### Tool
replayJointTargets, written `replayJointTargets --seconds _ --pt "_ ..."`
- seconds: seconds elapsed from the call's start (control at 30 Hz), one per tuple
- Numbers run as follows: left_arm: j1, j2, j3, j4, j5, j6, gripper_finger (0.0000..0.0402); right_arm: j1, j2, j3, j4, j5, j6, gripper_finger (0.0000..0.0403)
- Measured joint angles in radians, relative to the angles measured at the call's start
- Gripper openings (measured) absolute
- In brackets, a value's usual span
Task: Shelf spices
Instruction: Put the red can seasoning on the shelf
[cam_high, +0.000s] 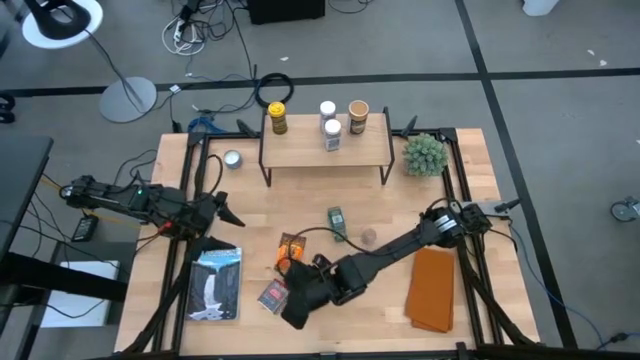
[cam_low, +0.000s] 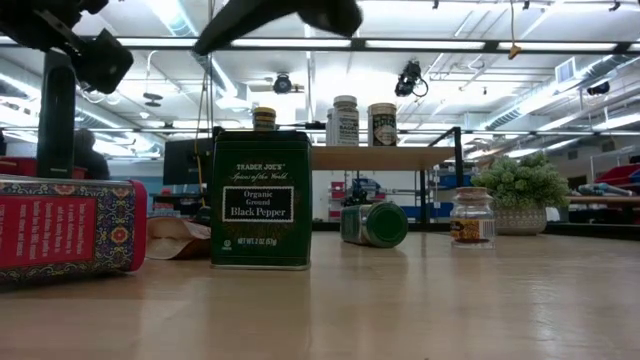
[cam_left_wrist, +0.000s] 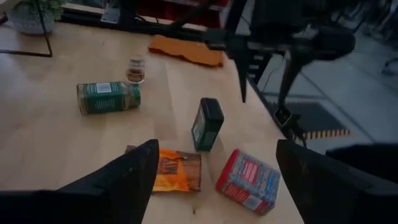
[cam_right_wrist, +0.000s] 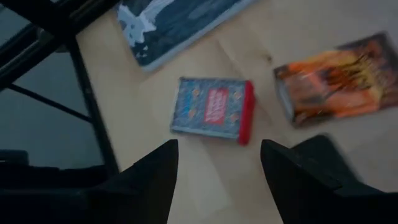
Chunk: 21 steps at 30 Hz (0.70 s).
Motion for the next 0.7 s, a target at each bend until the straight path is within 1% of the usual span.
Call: replayJointTargets --seconds 0.13,0.23,0.33,0.53,0.63,0.7 --pt "0.0 0.0 0.0 0.064 -0.004 -0.055 0.0328 0.041 0.0 0.0 0.0 0.014 0.082 0.0228" --pt "0.0 0.006 0.0 0.101 -0.001 -0.06 0.0328 0.073 0.004 0.0 0.0 0.051 0.152 0.0228" --pt "0.0 0.016 0.0 0.1 -0.001 -0.094 0.0328 0.107 0.005 0.0 -0.002 0.106 0.21 0.0228" --pt "0.0 0.065 0.0 0.077 -0.005 -0.241 0.0328 0.164 0.005 -0.023 0.001 0.207 0.323 0.0227" --pt "-0.006 0.103 0.0 0.074 0.021 -0.308 0.0328 0.182 0.005 -0.062 0.04 0.23 0.384 0.0227" --pt "-0.026 0.136 0.0 0.074 0.034 -0.346 0.0328 0.189 0.005 -0.1 0.108 0.241 0.401 0.0227"
